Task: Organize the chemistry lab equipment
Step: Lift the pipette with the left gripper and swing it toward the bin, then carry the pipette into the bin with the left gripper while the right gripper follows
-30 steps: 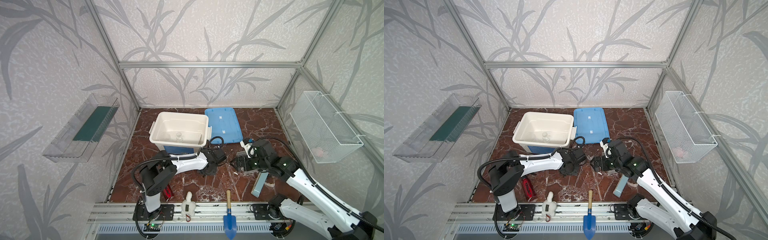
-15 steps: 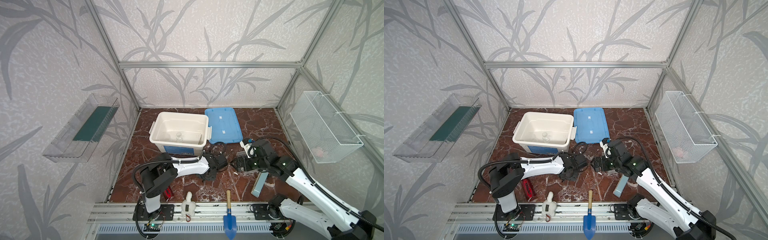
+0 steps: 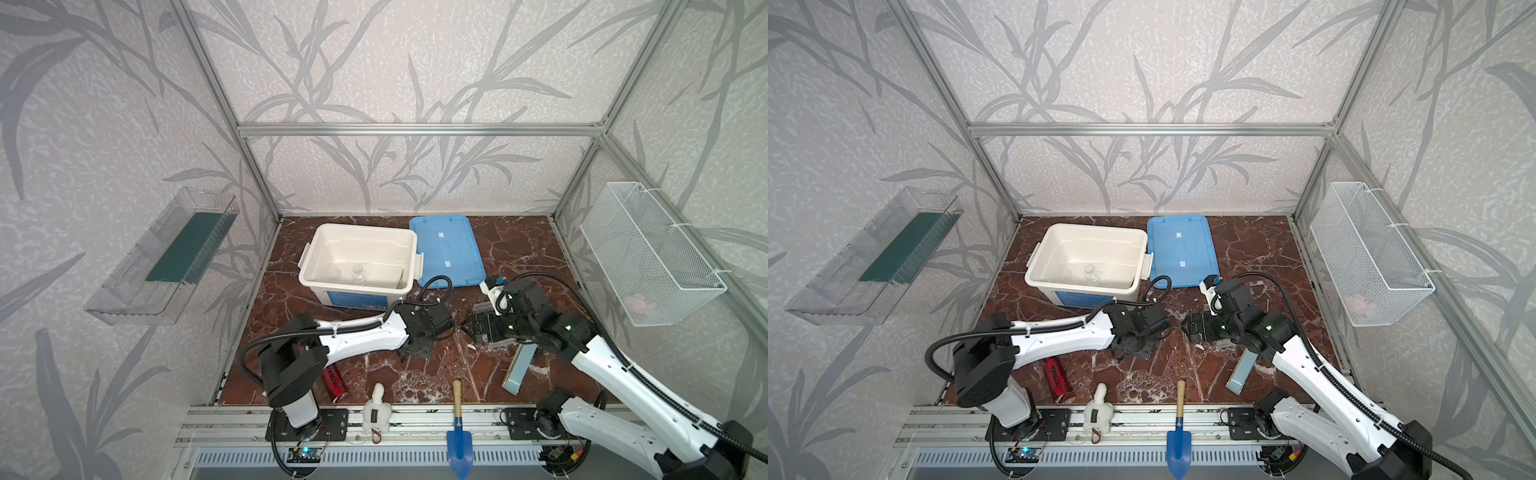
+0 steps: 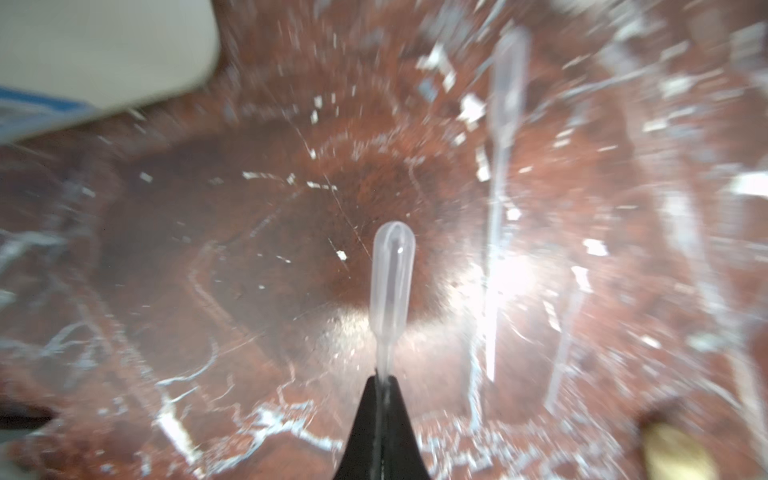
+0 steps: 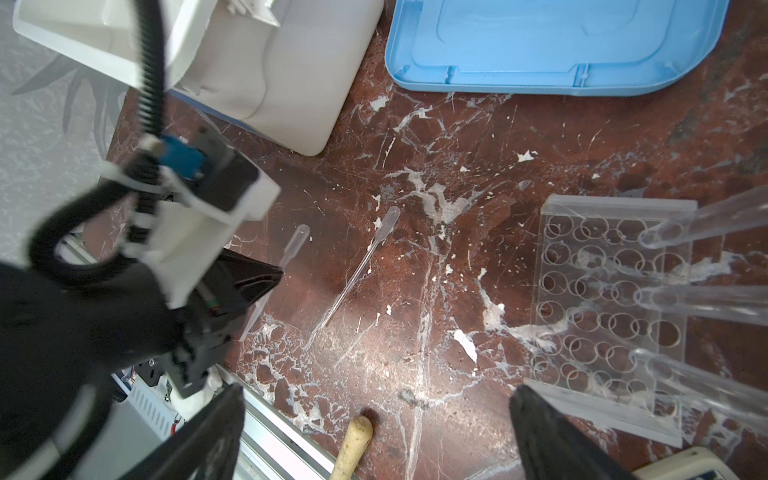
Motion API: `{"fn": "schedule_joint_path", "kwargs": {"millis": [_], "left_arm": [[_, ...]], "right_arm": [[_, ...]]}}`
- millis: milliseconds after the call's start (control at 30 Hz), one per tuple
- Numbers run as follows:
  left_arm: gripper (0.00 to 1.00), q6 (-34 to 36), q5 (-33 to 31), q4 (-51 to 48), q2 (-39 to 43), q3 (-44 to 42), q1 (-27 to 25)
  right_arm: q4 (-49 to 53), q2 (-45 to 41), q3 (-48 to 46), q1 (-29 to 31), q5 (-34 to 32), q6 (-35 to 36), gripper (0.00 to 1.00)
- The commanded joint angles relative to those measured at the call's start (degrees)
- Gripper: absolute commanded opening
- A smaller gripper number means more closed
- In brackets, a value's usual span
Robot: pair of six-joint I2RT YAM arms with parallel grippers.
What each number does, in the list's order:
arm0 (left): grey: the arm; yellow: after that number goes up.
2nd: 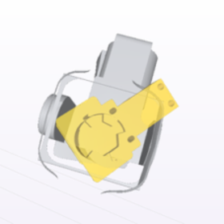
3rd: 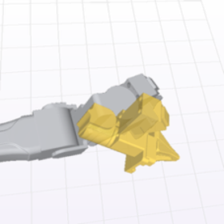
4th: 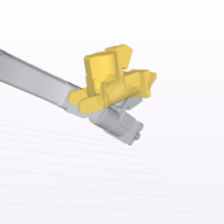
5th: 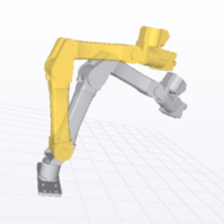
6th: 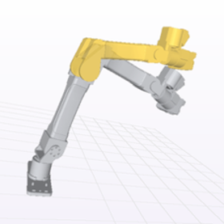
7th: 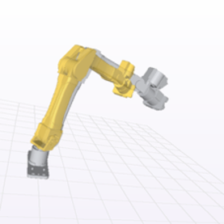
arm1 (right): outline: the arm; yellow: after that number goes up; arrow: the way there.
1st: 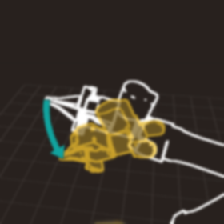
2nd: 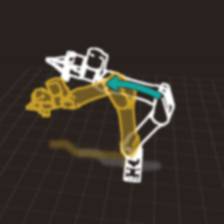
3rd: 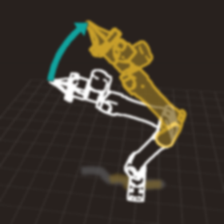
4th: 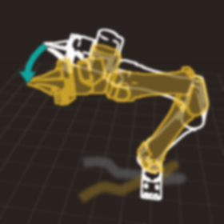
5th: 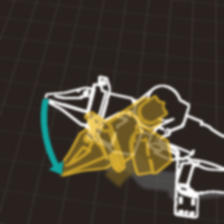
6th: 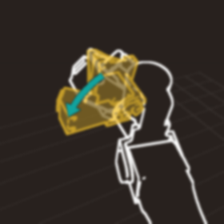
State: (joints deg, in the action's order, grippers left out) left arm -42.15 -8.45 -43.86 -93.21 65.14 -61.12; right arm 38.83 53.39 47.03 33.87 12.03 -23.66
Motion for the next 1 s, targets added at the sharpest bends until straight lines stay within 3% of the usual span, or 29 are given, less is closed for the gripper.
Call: {"fn": "schedule_joint_path", "kwargs": {"millis": [0, 233, 367, 533, 667, 767, 967], "left_arm": [[0.0, 5.75, -5.07, -5.25, 6.7, 4.55, 0.04], [0.0, 33.18, -13.11, -7.82, 15.94, 12.58, 2.77], [0.0, 46.02, -3.16, -11.92, 15.8, 21.41, 10.9], [0.0, 69.8, -4.93, -8.25, 16.16, 21.21, 16.34], [0.0, 79.96, 7.49, -8.25, 14.82, 21.84, 26.48], [0.0, 88.26, 7.84, -7.09, 12.78, 20.65, 28.7], [0.0, 97.27, 15.62, -6.9, 5.1, 22.48, 35.02]], "right_arm": [[-1.08, -0.63, 2.31, -0.02, -0.51, 0.9, 0.97], [-6.47, 1.05, 7.61, -0.01, 0.11, 2.19, 0.97], [-9.67, 7.85, 13.28, 0.0, 4.37, 1.33, 0.97], [-14.54, 14.64, 17.8, 0.07, 9.69, -1.53, 0.96], [-15.18, 18.71, 21.75, 0.65, 10.64, -1.49, 0.96], [-15.83, 21.13, 23.62, 1.76, 10.36, -1.65, 0.96], [-18.89, 24.85, 24.64, 2.95, 11.22, -3.4, 0.95]]}}
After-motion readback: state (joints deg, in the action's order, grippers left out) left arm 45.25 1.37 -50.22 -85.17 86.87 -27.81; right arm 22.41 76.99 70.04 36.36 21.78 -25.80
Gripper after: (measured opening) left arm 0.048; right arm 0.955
